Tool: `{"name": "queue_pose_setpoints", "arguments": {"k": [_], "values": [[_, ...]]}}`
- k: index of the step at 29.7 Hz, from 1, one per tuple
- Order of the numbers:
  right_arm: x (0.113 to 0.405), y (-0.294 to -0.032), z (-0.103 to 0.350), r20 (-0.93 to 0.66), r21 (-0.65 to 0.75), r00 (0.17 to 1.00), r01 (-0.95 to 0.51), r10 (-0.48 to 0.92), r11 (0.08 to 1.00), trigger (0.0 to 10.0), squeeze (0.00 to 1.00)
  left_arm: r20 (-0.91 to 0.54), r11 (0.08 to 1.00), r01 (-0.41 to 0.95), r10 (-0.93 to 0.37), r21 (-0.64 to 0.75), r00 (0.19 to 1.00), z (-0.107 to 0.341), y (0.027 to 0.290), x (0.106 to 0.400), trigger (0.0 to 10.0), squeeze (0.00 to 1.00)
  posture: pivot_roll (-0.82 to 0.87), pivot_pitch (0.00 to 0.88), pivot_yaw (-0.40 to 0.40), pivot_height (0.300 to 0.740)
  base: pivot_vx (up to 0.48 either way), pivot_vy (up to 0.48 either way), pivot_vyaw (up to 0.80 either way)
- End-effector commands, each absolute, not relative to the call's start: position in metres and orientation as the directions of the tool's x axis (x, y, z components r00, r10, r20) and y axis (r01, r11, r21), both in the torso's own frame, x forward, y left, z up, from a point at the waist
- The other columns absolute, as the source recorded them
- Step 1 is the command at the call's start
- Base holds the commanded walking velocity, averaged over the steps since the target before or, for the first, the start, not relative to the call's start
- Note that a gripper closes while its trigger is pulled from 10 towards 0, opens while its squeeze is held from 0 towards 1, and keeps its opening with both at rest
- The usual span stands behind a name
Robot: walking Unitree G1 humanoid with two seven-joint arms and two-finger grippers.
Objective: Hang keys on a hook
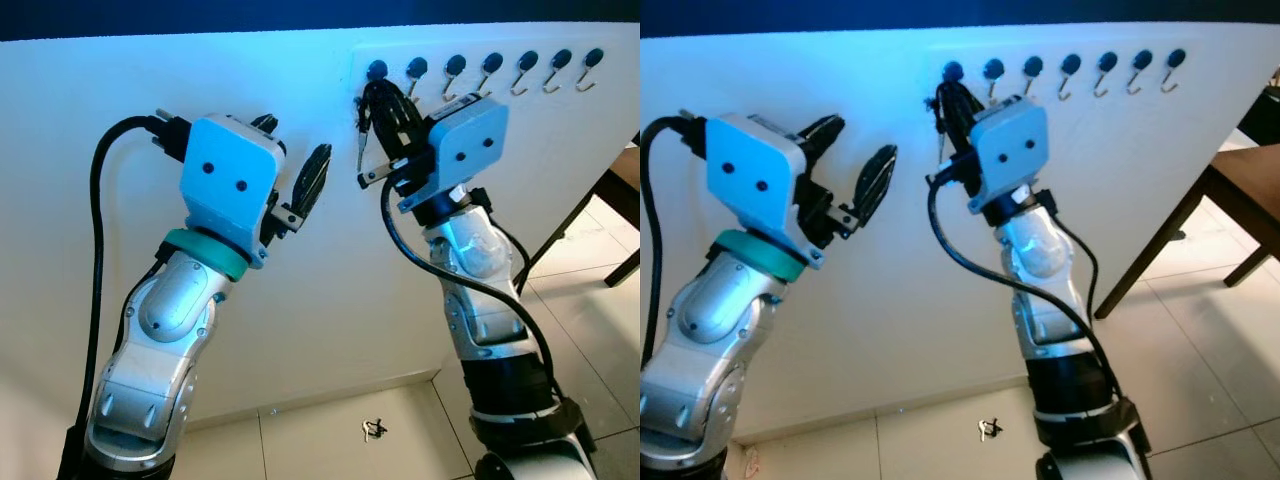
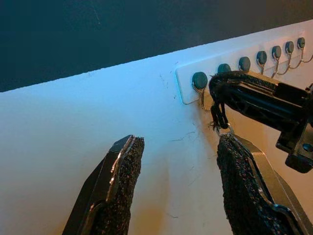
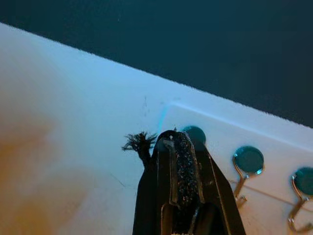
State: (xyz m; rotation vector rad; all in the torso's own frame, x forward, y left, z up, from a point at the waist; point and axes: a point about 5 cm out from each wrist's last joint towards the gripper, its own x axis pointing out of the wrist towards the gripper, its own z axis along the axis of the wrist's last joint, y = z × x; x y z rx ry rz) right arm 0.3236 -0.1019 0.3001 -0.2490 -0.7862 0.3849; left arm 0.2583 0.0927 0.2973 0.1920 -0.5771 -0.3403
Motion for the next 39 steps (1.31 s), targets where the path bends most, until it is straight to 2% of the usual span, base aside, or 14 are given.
{"name": "queue_pose_setpoints", "arguments": {"k": [1,39], "values": [[0.322,-0.105,0.301,0.643,-0.360,0.644,-0.223,0.414,0.906,10.0,0.00,0.493,0.924,0.261,-0.370,0.279,0.788,0.296,0.092,0.259,10.0,0.00,-0.09,0.031,0.067,0.740,0.000,0.000,0.00],[0.339,-0.105,0.313,0.649,-0.370,0.643,-0.199,0.406,0.908,10.0,0.00,0.493,0.925,0.257,-0.367,0.278,0.789,0.296,0.091,0.258,10.0,0.00,-0.08,0.032,0.059,0.740,0.000,0.000,0.00]]}}
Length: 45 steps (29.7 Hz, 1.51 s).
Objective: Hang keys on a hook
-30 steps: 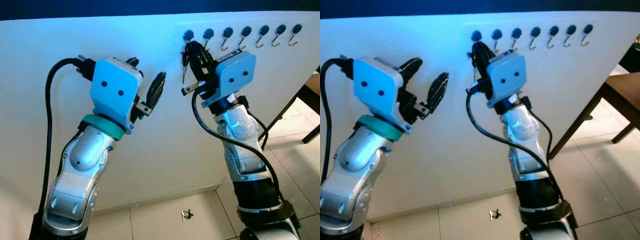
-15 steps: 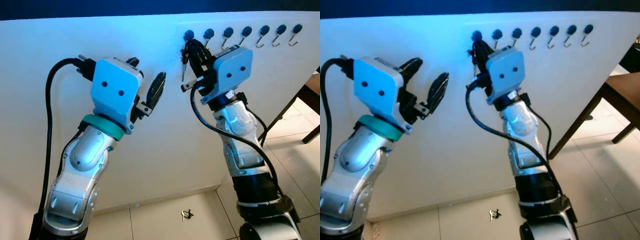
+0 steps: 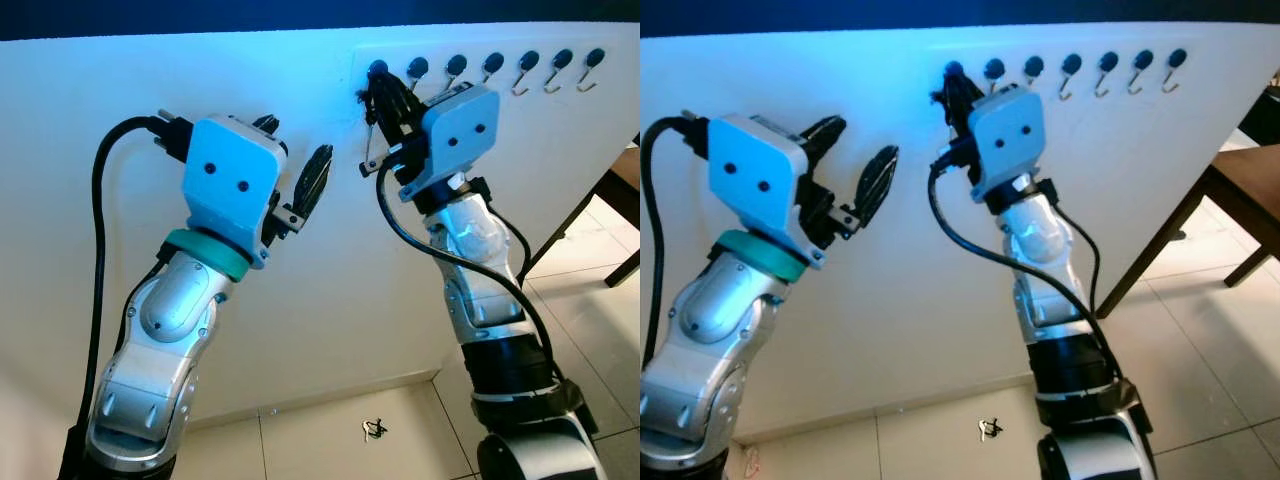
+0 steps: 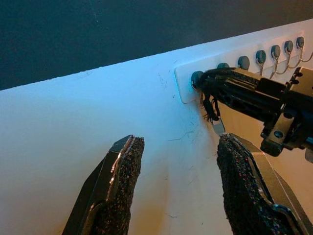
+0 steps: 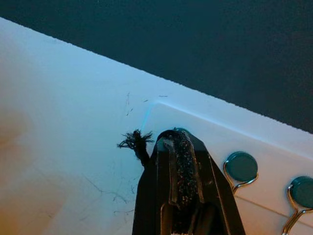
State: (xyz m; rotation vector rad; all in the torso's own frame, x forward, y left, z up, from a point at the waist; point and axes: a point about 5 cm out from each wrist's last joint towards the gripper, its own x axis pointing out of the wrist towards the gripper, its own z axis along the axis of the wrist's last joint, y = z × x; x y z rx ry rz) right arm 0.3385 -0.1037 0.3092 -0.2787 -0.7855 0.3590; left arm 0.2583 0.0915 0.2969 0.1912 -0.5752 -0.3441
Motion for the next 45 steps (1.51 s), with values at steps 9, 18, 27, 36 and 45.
{"name": "queue_pose_setpoints", "arguments": {"k": [9,18,27,36,45], "values": [[0.329,-0.109,0.308,0.636,-0.382,0.644,-0.215,0.425,0.899,10.0,0.00,0.491,0.925,0.261,-0.370,0.276,0.789,0.296,0.091,0.258,10.0,0.00,-0.09,0.040,0.063,0.740,0.000,0.000,0.00],[0.326,-0.107,0.304,0.624,-0.397,0.642,-0.233,0.447,0.888,10.0,0.00,0.491,0.924,0.263,-0.371,0.277,0.788,0.296,0.091,0.258,10.0,0.00,-0.08,0.040,0.065,0.740,0.000,0.000,0.00],[0.324,-0.115,0.314,0.658,-0.381,0.639,-0.175,0.399,0.908,10.0,0.00,0.490,0.924,0.264,-0.373,0.278,0.788,0.296,0.091,0.258,10.0,0.00,-0.09,0.041,0.068,0.740,0.000,0.000,0.00],[0.322,-0.124,0.313,0.655,-0.377,0.654,-0.152,0.379,0.914,10.0,0.00,0.489,0.922,0.269,-0.378,0.279,0.786,0.297,0.090,0.258,10.0,0.00,-0.09,0.041,0.068,0.740,0.000,0.000,0.00],[0.327,-0.126,0.311,0.644,-0.368,0.671,-0.151,0.369,0.918,10.0,0.00,0.490,0.921,0.272,-0.380,0.279,0.784,0.297,0.089,0.259,10.0,0.00,-0.09,0.040,0.073,0.740,0.000,0.000,0.00]]}}
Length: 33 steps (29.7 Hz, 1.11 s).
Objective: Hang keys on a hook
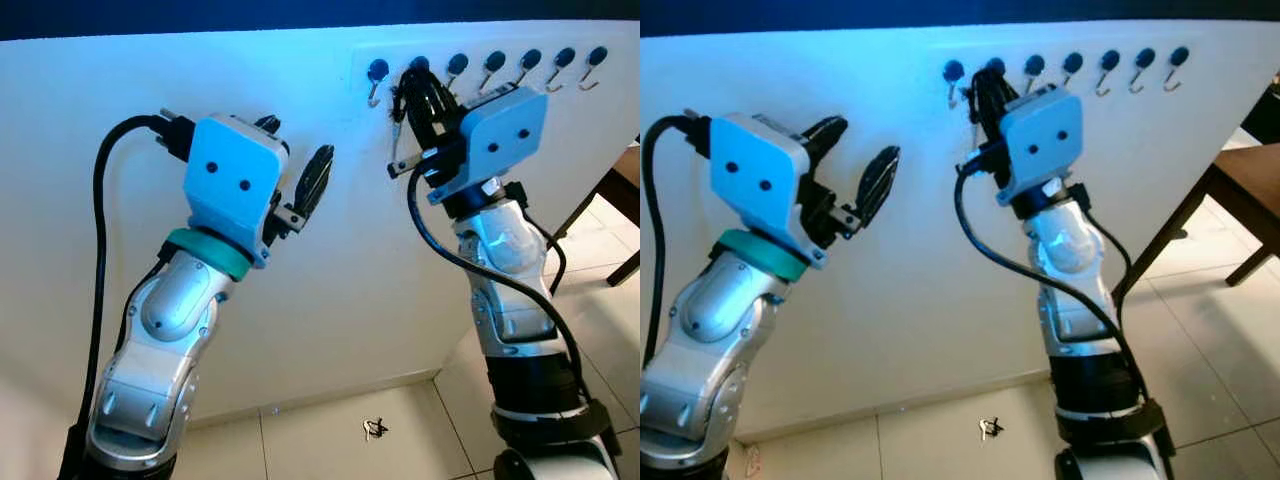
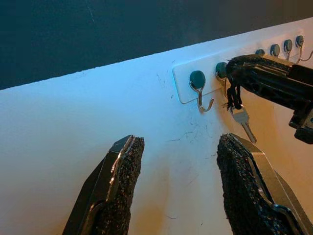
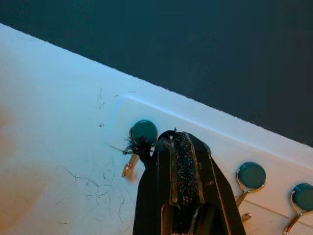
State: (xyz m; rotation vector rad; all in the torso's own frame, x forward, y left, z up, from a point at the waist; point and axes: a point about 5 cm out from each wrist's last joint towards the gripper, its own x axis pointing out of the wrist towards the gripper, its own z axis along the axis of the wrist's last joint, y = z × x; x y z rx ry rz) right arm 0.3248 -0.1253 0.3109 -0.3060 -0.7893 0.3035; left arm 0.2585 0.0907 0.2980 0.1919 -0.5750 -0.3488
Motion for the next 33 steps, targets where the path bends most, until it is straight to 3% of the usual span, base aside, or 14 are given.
{"name": "queue_pose_setpoints", "arguments": {"k": [1,33], "values": [[0.328,-0.125,0.311,0.642,-0.369,0.671,-0.153,0.370,0.917,10.0,0.00,0.491,0.921,0.271,-0.379,0.279,0.784,0.297,0.089,0.259,10.0,0.00,-0.09,0.040,0.073,0.740,0.000,0.000,0.00],[0.338,-0.097,0.318,0.652,-0.387,0.617,-0.230,0.441,0.893,10.0,0.00,0.491,0.922,0.270,-0.377,0.277,0.785,0.297,0.088,0.257,10.0,0.00,-0.07,0.034,0.061,0.740,0.000,0.000,0.00]]}}
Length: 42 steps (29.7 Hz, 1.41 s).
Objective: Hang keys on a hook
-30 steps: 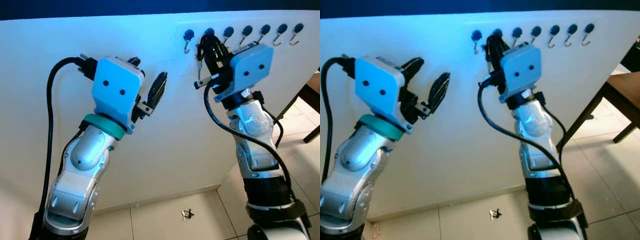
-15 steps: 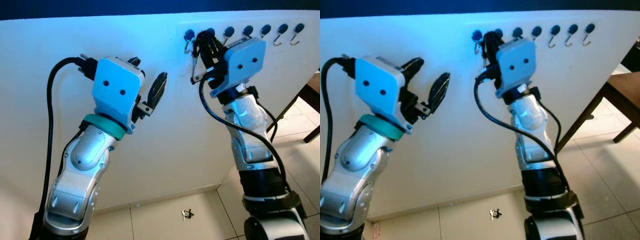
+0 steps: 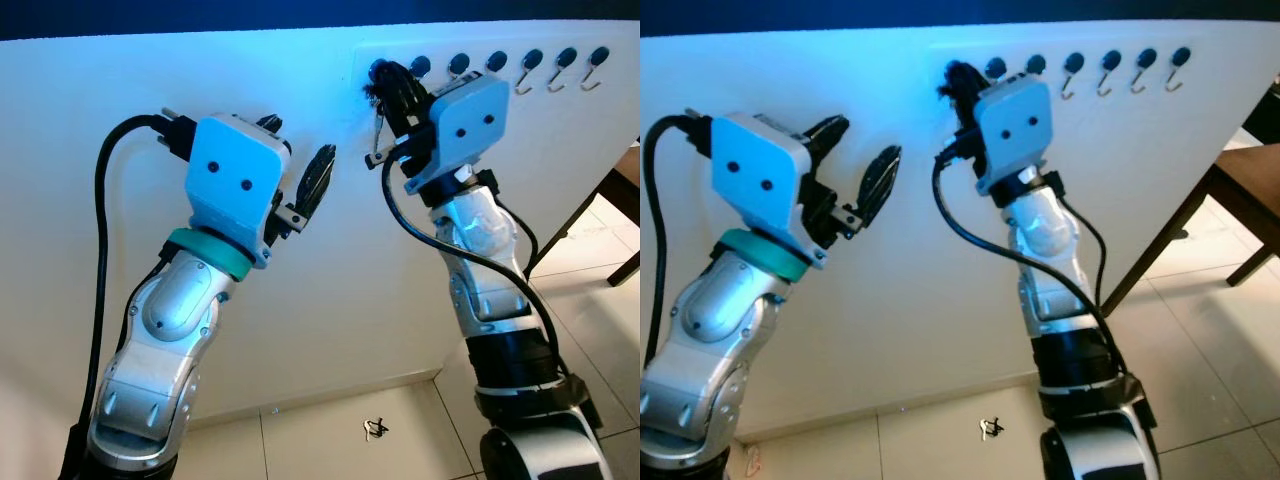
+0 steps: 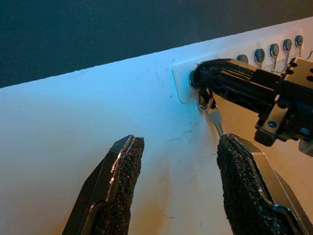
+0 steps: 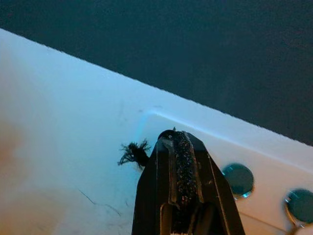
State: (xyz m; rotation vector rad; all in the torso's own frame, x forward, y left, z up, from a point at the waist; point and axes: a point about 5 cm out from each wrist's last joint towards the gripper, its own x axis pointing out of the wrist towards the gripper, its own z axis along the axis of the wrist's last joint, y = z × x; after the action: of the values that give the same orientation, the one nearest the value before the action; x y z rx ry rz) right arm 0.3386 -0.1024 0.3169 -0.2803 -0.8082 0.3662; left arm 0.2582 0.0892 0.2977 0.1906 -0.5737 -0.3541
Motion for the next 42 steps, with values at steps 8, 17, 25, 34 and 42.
{"name": "queue_pose_setpoints", "arguments": {"k": [8,17,25,34,42], "values": [[0.337,-0.093,0.318,0.652,-0.386,0.606,-0.251,0.455,0.887,10.0,0.00,0.489,0.922,0.270,-0.376,0.276,0.787,0.296,0.088,0.257,10.0,0.00,-0.07,0.038,0.060,0.740,0.000,0.000,0.00],[0.332,-0.093,0.317,0.661,-0.374,0.599,-0.259,0.452,0.890,10.0,0.00,0.488,0.923,0.269,-0.376,0.277,0.788,0.296,0.088,0.257,10.0,0.00,-0.07,0.042,0.060,0.740,0.000,0.000,0.00],[0.330,-0.101,0.311,0.654,-0.357,0.628,-0.234,0.421,0.904,10.0,0.00,0.486,0.921,0.274,-0.380,0.276,0.787,0.296,0.088,0.257,10.0,0.00,-0.08,0.044,0.063,0.740,0.000,0.000,0.00],[0.334,-0.102,0.302,0.625,-0.368,0.655,-0.232,0.425,0.900,10.0,0.00,0.488,0.921,0.276,-0.381,0.276,0.785,0.296,0.087,0.257,10.0,0.00,-0.08,0.044,0.064,0.740,0.000,0.000,0.00],[0.337,-0.096,0.303,0.613,-0.386,0.649,-0.252,0.450,0.888,10.0,0.00,0.488,0.923,0.267,-0.375,0.277,0.788,0.297,0.089,0.257,10.0,0.00,-0.07,0.044,0.061,0.740,0.000,0.000,0.00]]}}
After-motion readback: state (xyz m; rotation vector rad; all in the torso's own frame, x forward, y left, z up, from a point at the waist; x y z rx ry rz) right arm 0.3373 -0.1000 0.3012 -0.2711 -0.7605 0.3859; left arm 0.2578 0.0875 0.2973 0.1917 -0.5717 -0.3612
